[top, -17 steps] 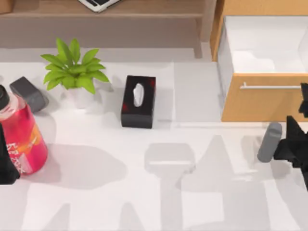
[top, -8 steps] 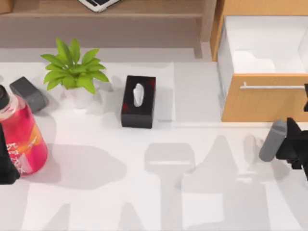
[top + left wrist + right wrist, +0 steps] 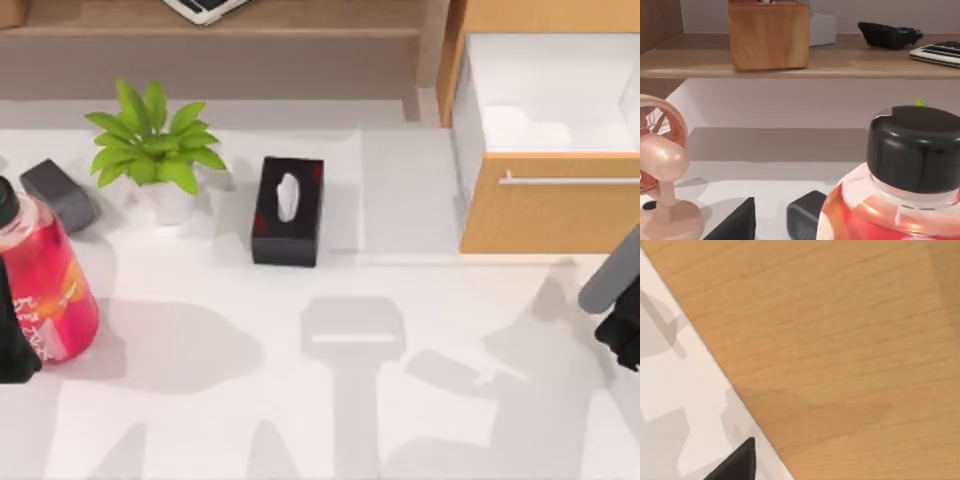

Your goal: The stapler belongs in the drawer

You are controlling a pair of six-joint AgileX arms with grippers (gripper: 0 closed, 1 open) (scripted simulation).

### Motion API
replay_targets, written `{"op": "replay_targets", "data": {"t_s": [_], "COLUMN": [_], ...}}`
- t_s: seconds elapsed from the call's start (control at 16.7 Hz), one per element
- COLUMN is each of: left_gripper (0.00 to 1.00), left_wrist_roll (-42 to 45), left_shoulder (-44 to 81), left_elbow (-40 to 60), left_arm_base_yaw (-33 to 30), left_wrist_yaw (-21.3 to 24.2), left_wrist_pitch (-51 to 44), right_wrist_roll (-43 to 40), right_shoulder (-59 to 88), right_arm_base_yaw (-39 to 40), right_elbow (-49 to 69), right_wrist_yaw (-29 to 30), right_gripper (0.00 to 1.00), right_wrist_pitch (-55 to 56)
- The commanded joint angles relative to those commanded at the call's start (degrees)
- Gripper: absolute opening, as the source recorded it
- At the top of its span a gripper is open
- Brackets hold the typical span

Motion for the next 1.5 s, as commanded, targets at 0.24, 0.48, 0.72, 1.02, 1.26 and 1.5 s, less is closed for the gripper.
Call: {"op": "replay_targets", "data": {"t_s": [0.24, 0.48, 0.72, 1.02, 1.26, 1.5], "left_gripper": [1.00, 1.00, 1.00, 1.00, 1.00, 1.00], "left_wrist_roll": [0.0, 0.0, 0.0, 0.0, 0.0, 0.0], "left_shoulder": [0.0, 0.0, 0.0, 0.0, 0.0, 0.0], "left_elbow": [0.0, 0.0, 0.0, 0.0, 0.0, 0.0], "left_arm_base_yaw": [0.0, 0.0, 0.0, 0.0, 0.0, 0.0], "left_wrist_yaw": [0.0, 0.0, 0.0, 0.0, 0.0, 0.0], "left_wrist_pitch": [0.0, 0.0, 0.0, 0.0, 0.0, 0.0], "right_wrist_roll": [13.8, 25.2, 33.5, 39.4, 41.3, 41.5], "right_shoulder": [-9.2, -15.4, -18.8, -20.3, -20.4, -20.3], "right_arm_base_yaw": [-5.2, -10.7, -15.8, -20.6, -22.5, -22.8], "right_elbow": [6.0, 14.0, 21.6, 28.5, 31.0, 31.3], "right_wrist_yaw": [-3.2, -7.2, -11.2, -15.4, -17.4, -17.7], "right_gripper": [1.00, 1.00, 1.00, 1.00, 1.00, 1.00], "right_wrist_pitch": [-27.2, -56.2, -83.7, -109.2, -119.0, -120.3]}}
